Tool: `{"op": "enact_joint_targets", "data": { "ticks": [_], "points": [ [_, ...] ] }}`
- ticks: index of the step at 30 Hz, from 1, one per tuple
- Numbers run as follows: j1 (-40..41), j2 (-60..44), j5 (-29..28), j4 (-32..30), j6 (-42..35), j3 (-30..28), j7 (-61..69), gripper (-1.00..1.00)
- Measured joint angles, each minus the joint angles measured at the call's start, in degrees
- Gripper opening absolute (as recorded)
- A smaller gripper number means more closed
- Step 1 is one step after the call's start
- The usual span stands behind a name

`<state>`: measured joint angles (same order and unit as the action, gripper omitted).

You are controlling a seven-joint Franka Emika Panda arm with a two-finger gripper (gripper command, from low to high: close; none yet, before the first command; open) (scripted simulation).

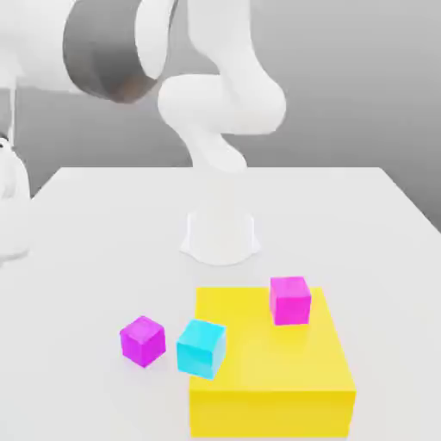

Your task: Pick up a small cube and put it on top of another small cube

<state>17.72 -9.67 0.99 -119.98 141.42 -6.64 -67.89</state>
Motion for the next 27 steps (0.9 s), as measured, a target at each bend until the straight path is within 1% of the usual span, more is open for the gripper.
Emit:
{"op": "enact_joint_targets", "data": {
  "ticks": [8,12,13,20,24,27],
  "points": [
    [4.9,-16.8,5.4,3.6,2.7,-2.0,-3.2,0.0],
    [6.7,-25.2,7.4,5.5,7.5,-1.0,-2.9,0.0],
    [7.0,-26.8,7.7,5.9,8.7,-0.7,-2.8,-1.0],
    [7.0,-27.0,7.9,5.9,8.8,-0.7,-2.6,-1.0],
    [5.8,-20.1,6.5,4.0,3.8,-1.7,-3.3,-1.0],
    [2.7,-13.8,3.9,-0.4,2.2,0.0,-0.8,-1.0]
  ]
}}
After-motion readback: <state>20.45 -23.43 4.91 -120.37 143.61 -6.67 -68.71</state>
